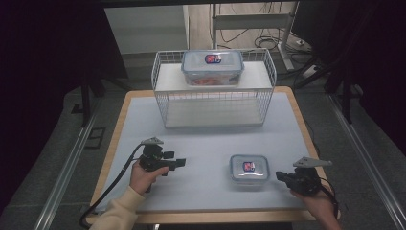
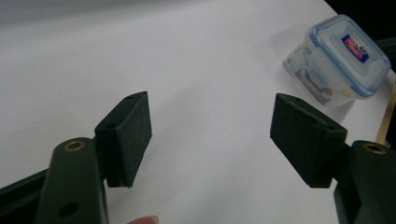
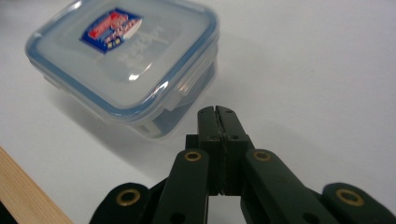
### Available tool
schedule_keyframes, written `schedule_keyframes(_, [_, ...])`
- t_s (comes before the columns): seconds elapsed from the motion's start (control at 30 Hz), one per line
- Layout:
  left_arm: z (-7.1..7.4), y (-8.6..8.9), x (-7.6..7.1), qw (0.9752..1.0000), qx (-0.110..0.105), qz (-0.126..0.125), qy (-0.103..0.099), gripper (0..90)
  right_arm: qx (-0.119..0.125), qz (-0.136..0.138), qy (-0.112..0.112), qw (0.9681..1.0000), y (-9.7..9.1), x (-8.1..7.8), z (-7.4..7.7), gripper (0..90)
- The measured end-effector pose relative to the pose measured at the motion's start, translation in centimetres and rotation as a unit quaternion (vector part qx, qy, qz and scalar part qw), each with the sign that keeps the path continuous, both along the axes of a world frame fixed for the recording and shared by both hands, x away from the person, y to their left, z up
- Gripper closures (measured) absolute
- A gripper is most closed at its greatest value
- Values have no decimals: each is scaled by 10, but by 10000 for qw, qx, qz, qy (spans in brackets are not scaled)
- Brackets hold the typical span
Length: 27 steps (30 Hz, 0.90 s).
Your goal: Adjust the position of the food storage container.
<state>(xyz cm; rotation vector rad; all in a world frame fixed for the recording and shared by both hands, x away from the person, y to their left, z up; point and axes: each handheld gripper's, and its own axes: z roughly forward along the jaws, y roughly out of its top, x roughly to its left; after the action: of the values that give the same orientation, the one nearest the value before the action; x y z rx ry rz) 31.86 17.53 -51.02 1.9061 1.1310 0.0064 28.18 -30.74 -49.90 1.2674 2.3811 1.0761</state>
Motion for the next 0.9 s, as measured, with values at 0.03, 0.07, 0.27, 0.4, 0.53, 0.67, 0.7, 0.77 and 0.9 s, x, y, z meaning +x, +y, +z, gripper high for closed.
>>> schedule_keyframes(0.03, [0, 0, -1, 10000, 15, -8, -8, 288, -18, 41, 53, 10000, 3, 1, -2, 897])
schedule_keyframes(0.07, [0, 0, -1, 10000, 27, -22, -11, 288, -38, 80, 91, 9999, 5, 2, -3, 897])
schedule_keyframes(0.27, [-1, 1, -4, 10000, -55, -29, 18, 288, -55, 198, 176, 9996, 18, 5, -5, 897])
schedule_keyframes(0.4, [-2, 4, -6, 10000, -57, -1, 40, 289, -37, 253, 191, 9995, 24, 7, -5, 897])
schedule_keyframes(0.53, [-4, 9, -7, 10000, -46, 74, 41, 290, 36, 284, 209, 9994, 34, 12, -6, 897])
schedule_keyframes(0.67, [-5, 11, -7, 9999, -14, 96, 48, 289, 29, 332, 214, 9992, 47, 17, -8, 897])
schedule_keyframes(0.7, [-5, 10, -7, 9999, -17, 96, 51, 290, 51, 326, 219, 9992, 50, 19, -8, 897])
schedule_keyframes(0.77, [-5, 10, -7, 9999, -12, 90, 52, 290, 74, 347, 230, 9991, 60, 24, -10, 897])
schedule_keyframes(0.9, [-6, 10, -7, 9999, -11, 98, 66, 289, 46, 422, 242, 9988, 71, 30, -11, 897])
